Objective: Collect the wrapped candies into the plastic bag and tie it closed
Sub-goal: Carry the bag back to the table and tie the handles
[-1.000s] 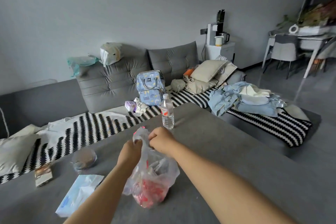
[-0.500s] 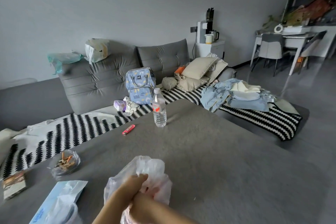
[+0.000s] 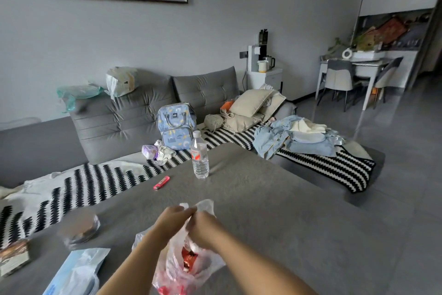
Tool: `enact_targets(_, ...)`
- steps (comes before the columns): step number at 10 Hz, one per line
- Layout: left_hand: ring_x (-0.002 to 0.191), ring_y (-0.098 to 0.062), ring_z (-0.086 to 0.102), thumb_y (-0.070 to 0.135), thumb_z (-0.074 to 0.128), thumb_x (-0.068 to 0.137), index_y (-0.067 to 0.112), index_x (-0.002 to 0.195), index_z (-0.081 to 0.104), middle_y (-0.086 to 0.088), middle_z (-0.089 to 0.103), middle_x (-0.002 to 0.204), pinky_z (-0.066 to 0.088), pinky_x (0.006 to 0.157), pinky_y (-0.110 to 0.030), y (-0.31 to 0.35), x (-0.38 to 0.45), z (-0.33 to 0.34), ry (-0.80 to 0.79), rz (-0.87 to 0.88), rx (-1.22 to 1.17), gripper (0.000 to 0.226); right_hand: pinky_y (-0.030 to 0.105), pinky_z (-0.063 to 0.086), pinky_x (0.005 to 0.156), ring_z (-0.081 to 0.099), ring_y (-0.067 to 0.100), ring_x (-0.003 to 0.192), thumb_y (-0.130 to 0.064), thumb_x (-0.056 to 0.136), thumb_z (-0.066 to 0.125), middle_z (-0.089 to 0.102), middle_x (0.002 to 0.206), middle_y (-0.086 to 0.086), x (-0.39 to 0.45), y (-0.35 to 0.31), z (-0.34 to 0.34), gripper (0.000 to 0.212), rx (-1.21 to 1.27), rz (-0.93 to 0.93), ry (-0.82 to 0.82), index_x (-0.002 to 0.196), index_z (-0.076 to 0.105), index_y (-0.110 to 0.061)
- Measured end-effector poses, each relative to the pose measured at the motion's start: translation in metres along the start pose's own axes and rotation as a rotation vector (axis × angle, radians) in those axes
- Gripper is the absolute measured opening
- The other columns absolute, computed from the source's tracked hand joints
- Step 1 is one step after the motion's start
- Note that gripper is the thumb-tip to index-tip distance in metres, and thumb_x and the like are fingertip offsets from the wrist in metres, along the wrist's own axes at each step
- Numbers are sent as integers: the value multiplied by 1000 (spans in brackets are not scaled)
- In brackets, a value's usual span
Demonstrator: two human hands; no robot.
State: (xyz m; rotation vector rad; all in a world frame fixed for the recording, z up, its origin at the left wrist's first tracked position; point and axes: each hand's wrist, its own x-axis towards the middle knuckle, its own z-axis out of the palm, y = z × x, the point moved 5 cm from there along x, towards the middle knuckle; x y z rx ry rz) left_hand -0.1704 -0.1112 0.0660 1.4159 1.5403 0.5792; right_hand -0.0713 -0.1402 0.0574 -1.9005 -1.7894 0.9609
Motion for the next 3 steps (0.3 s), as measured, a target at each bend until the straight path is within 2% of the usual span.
enact_targets(1,83,-18,51,42,69,73,4,97,64,-10,58,95,37,72,-27,27,-11,-11,16,60,11,46,34,48,92,59,31,111,-9,88,45,62,119,15,-22,-14,-45,31,23,8,71,116,56,-6)
enact_targets(2,112,-25,56,31,69,81,-1,128,55,-15,58,129,40,92,-30,51,-24,-15,22,114,31,59,31,47,86,59,32,108,-10,87,47,62,117,17,-40,-24,-73,21,19,27,113,104,58,-11)
enact_targets(3,111,-25,57,29,71,79,0,133,51,-16,57,132,43,91,-31,76,-46,-20,39,184,42,64,29,45,76,61,30,102,-13,85,50,64,113,14,-67,-32,-98,15,13,25,174,99,57,-13)
